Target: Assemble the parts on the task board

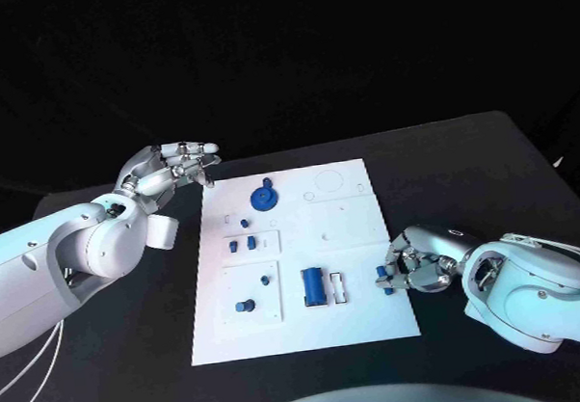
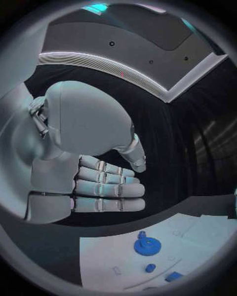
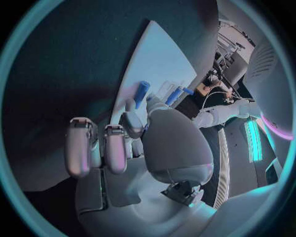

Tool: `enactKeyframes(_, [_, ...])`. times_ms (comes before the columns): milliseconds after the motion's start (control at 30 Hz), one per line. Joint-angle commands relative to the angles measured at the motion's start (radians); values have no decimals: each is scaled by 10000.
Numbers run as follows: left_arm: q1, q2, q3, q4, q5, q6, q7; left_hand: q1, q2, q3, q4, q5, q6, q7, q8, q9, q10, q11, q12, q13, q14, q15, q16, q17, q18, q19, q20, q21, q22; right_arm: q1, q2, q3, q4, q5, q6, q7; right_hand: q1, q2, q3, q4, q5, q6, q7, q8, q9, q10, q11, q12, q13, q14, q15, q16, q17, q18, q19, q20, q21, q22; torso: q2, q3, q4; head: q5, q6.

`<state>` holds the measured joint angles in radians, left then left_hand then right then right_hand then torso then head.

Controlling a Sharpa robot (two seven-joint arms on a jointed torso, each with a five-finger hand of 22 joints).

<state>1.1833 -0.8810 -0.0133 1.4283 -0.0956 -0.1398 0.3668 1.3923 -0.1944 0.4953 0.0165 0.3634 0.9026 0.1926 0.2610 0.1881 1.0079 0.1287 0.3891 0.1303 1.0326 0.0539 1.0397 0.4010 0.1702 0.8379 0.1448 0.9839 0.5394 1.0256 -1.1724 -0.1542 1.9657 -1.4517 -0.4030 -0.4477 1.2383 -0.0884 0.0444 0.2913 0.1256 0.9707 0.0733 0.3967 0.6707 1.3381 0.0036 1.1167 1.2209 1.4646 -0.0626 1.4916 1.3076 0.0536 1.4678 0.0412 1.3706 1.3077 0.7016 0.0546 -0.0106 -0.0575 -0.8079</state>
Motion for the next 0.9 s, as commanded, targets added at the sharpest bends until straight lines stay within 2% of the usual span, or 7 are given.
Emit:
enactKeyframes(33, [4,3,5,35,-21,140,66,1,104,11,-43,39,-60,29,-43,-12,-62,-23,62,16,-82,-19,-33,-11,135,-63,29,-42,-1,-122,141,-45,-100,-614,536,-174,164,-11,-71,-42,-185,67,28,-65,-40,96,-22,72,29,637,-14,-6,379,-116,383,32,-57,2062,-3,-3,-8,20,-15])
enactKeyframes(167, [4,-1,5,40,-21,142,70,1,104,11,-43,39,-60,29,-43,-12,-62,-23,62,16,-82,-19,-33,-11,135,-63,29,-42,-1,-235,283,-47,-187,-1062,755,-248,599,-24,-61,-112,-314,76,16,-67,-41,119,-35,107,73,637,-26,-10,381,-119,389,20,-51,2068,-4,-5,22,26,-15])
enactKeyframes(333, [4,-16,5,35,-21,135,71,1,104,11,-43,39,-60,29,-43,-12,-62,-23,62,16,-82,-19,-33,-11,135,-63,29,-42,-1,-345,434,-50,-244,-1665,1057,-386,1927,27,390,-511,-687,164,-70,-84,-88,167,-121,207,187,648,-96,4,440,-128,407,-31,-13,2087,-2,-14,7,51,-25])
enactKeyframes(467, [4,-21,5,37,-21,136,70,-20,112,6,-45,36,-57,29,-41,-17,-66,-22,69,19,-78,-16,-33,-13,134,-69,32,-37,3,-378,494,-50,-240,-1910,1142,-466,2605,-155,1180,-651,-206,337,-70,-209,-270,175,-140,249,263,663,-112,33,541,-140,426,-70,28,2104,-7,-13,-5,58,-28])
enactKeyframes(600, [4,-25,5,38,-22,133,71,-20,112,6,-45,36,-57,29,-41,-17,-66,-22,69,19,-78,-16,-33,-13,134,-69,32,-37,3,-394,538,-51,-225,-2028,1090,-531,2767,-373,2065,-653,265,465,-78,-291,-396,164,-148,233,286,669,-119,45,592,-140,428,-77,19,2105,-3,-12,-6,55,-16])
enactKeyframes(733, [4,-27,5,39,-22,134,72,-20,112,6,-45,36,-57,29,-41,-17,-66,-22,69,19,-78,-16,-33,-13,134,-69,32,-37,3,-399,561,-50,-193,-1977,904,-560,2493,-697,3072,-623,897,518,-98,-272,-403,180,-163,206,291,668,-127,38,598,-136,426,-85,-7,2100,-1,-12,4,38,-5])
enactKeyframes(900, [3,-27,5,34,-22,133,73,-20,112,6,-45,36,-57,29,-41,-17,-66,-22,69,19,-78,-16,-33,-13,134,-69,32,-37,3,-399,565,-49,-122,-1702,514,-526,2004,-889,3911,-702,1442,417,-140,-108,-223,257,-187,224,319,673,-151,36,617,-140,438,-105,12,2106,-6,-9,12,42,-2])
